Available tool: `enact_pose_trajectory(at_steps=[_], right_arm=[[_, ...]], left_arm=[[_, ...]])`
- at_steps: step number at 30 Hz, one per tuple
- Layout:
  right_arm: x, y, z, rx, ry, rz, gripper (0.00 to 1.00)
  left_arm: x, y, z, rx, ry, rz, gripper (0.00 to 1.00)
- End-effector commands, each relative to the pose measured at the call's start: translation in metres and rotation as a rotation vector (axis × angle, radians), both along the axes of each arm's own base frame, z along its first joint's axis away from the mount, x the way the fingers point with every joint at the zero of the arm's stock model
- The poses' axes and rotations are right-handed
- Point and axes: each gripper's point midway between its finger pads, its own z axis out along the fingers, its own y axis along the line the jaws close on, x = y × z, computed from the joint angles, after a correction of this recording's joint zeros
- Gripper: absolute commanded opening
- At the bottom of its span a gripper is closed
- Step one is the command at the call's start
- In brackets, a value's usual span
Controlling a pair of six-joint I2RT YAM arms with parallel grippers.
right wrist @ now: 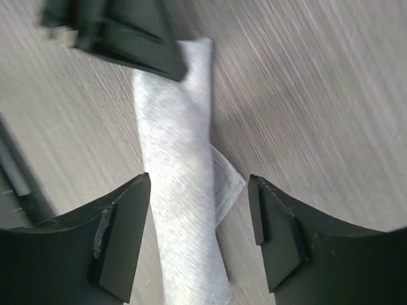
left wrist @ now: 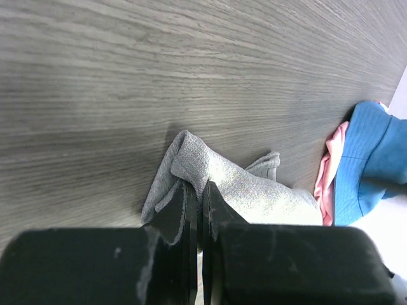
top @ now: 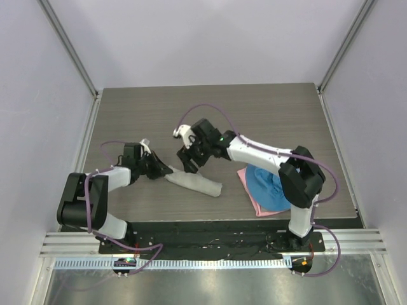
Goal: Fold the napkin, place the utensils inside, and roll it up
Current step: Place the utensil onto the napkin
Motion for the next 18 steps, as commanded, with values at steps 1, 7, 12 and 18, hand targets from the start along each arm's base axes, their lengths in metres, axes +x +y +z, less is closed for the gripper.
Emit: enact_pose_trajectory(at_steps=[1,7,12,18], right_arm=[[0.003,0.01,-0.006,-0.158,-0.363,0.013,0.72],[-0.011,0.019,-0.032,-0.284,-0.484,0.074,0.72],[-0.014,0.023,-0.041,-0.311,-0.524,0.11,0.72],[-0.021,0.022,-0.061,-0.339,-0.483,0.166,0.71]], left_arm=[[0.005,0.001,-0.006,0.025,0.029,-0.007,0.0],[0.008,0.0,-0.005,0.018,0.032,-0.012,0.0],[0.009,0.0,-0.003,0.021,0.028,-0.014,0.0],[0.009,-0.001,-0.004,0.018,0.033,-0.017,0.0]])
